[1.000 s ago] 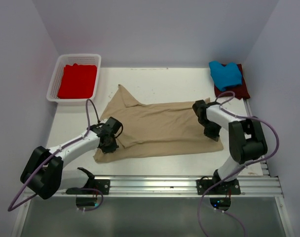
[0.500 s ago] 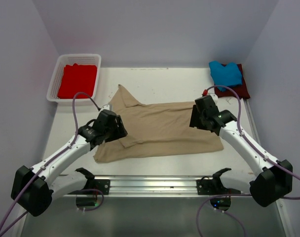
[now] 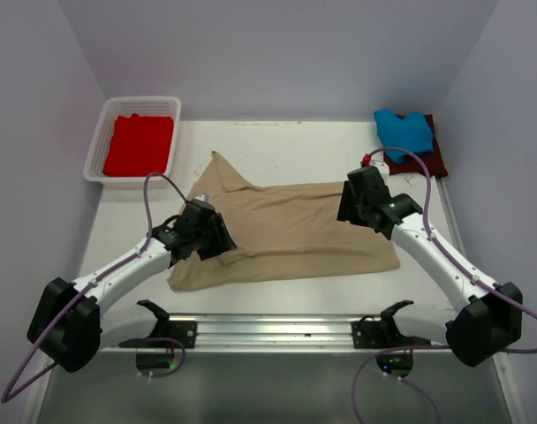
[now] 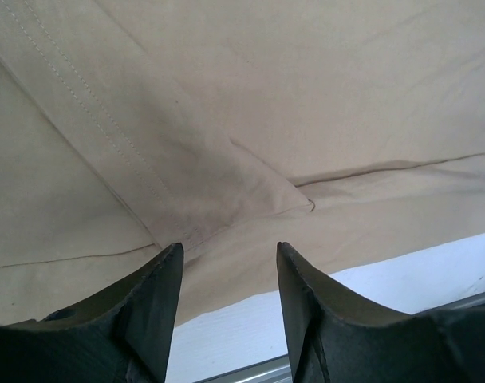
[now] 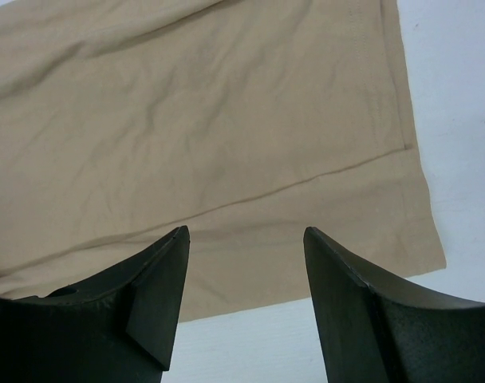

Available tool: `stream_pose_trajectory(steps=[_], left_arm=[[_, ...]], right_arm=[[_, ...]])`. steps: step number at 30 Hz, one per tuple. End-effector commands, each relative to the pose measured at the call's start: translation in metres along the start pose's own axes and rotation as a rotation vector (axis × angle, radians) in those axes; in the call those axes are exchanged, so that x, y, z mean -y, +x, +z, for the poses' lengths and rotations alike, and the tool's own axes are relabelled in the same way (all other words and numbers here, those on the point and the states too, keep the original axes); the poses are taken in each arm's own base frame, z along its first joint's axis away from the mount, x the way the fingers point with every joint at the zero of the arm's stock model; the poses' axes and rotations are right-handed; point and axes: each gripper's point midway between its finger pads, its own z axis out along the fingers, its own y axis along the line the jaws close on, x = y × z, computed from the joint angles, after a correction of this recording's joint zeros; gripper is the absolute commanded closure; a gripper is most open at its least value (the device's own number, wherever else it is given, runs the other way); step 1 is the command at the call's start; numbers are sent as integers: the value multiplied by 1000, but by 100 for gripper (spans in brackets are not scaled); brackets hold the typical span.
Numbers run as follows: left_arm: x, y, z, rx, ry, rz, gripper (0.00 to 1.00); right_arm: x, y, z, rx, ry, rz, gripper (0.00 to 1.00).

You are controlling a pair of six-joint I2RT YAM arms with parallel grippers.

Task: Fold and stack the t-shirts
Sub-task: Fold the flattened tshirt in 1/3 of the way

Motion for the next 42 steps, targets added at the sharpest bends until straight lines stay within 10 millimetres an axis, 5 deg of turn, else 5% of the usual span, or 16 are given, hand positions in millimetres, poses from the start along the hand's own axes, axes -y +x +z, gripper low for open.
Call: stream_pose_trajectory(steps=[1, 21, 25, 33, 42], left_arm=[[-1, 5, 8, -20, -5, -7, 47], [-34, 29, 32, -108, -168, 15, 55], [-32, 27, 32, -104, -162, 22, 62], [-25, 19, 26, -73, -144, 34, 95], [-5, 1, 18, -25, -127, 146, 98]], right_arm=[[-4, -15, 0, 46, 5, 21, 37], [-1, -11, 8, 28, 39, 19, 40], [0, -10, 8, 31, 41, 18, 42], [2, -11, 6, 40, 45, 19, 46], [-1, -13, 7, 48, 36, 26, 47]])
